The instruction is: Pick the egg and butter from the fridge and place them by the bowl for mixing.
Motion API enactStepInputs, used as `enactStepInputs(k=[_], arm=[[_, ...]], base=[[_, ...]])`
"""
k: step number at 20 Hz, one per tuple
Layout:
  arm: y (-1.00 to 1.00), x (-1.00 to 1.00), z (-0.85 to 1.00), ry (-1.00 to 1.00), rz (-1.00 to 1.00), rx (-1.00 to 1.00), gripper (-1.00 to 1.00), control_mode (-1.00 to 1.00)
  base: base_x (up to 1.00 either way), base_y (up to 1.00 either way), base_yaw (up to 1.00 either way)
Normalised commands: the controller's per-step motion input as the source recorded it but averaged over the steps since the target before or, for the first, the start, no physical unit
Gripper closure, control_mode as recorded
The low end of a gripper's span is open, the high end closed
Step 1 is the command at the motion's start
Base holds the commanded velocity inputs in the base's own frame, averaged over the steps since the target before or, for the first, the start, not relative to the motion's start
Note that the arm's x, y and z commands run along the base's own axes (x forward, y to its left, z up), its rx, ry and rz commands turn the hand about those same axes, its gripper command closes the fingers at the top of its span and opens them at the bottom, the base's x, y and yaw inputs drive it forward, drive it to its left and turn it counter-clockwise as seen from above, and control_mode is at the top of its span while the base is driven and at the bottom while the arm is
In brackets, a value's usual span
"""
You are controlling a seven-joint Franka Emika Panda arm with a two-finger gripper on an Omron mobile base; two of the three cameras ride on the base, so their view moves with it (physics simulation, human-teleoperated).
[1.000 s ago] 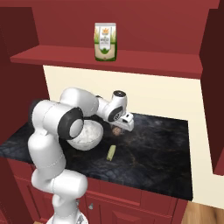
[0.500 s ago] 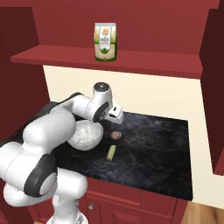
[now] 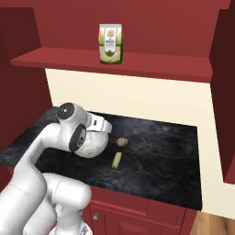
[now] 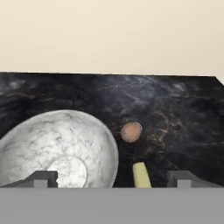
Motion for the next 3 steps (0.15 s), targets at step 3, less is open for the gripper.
enactStepInputs(k=[3], arm=[[0.99, -0.8, 0.16, -0.31, 0.1, -0.75, -1.0, -1.0]], base=[[0.0, 0.0, 0.0]])
